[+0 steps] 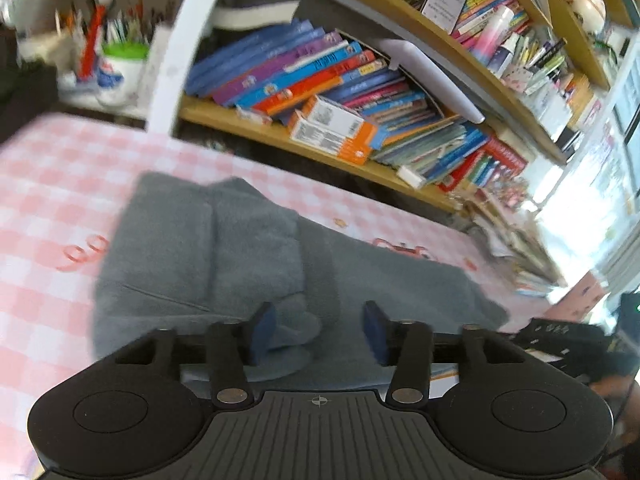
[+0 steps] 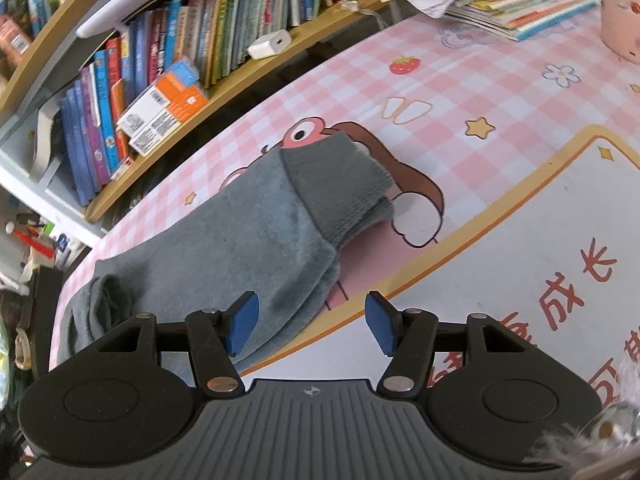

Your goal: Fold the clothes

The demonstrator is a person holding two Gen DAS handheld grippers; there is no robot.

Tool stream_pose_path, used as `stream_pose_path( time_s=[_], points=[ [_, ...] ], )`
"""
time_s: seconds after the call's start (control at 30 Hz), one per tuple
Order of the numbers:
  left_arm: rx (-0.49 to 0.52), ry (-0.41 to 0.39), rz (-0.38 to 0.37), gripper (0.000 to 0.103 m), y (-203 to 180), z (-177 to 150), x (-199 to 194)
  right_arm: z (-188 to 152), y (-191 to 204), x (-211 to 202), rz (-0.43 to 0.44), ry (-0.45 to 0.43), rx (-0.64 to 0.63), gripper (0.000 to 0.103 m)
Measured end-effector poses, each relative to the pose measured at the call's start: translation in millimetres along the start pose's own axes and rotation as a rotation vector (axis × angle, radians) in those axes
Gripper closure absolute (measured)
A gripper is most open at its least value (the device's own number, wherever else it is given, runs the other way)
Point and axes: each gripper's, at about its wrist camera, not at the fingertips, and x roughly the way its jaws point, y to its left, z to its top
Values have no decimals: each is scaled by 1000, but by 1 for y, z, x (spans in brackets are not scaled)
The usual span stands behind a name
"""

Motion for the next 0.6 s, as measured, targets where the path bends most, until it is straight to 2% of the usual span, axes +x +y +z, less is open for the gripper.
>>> stream_pose_path(
  time_s=[0.1,0.2,0.27,0.53,0.6],
  points=[
    [25,-12,30,48,-1,-3,-6,3,-4,1,2,-6,19,46],
    [30,-11,36,40,-1,-7,-8,8,-9,5,6,-6,54,46],
    [40,-4,40,40,-2,-10,-7,12,-13,9,6,1,84,47],
    [81,-5,45,39,-7,-12,-5,32,-13,31,30,6,140,64],
    [75,-4,50,39,-6,-12,-5,36,-9,37,18,2,124,74]
  ],
)
